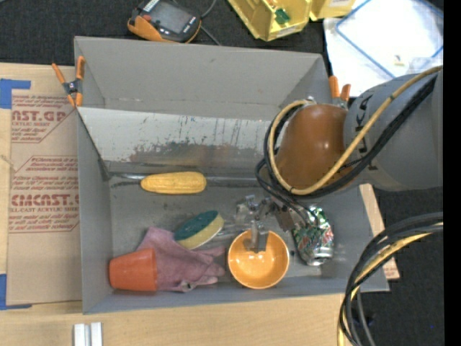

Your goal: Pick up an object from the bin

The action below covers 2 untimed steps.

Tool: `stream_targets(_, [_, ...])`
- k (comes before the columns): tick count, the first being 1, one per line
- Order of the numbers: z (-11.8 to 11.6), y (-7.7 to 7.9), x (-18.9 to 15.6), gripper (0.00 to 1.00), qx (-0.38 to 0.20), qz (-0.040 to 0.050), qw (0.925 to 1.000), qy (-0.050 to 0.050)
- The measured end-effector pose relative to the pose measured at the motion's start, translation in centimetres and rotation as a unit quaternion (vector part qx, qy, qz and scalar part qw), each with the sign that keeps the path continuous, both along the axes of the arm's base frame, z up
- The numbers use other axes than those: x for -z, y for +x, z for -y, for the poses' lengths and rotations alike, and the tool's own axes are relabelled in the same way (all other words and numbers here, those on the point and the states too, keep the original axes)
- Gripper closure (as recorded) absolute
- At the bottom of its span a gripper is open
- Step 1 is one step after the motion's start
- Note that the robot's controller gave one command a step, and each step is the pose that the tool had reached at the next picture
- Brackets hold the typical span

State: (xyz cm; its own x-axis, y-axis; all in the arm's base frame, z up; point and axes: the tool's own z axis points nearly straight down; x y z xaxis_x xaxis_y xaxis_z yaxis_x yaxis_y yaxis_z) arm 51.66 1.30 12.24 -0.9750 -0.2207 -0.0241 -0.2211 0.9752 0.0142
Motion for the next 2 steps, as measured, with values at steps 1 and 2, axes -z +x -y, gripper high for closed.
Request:
stream_targets(1, [0.0,0.2,-1.8,1.00,0.000,0.0038,1.0000,0.000])
stream_targets(2, [-0.1,0.1,-3.0,1.00,0.000,0.0027,1.0000,0.000])
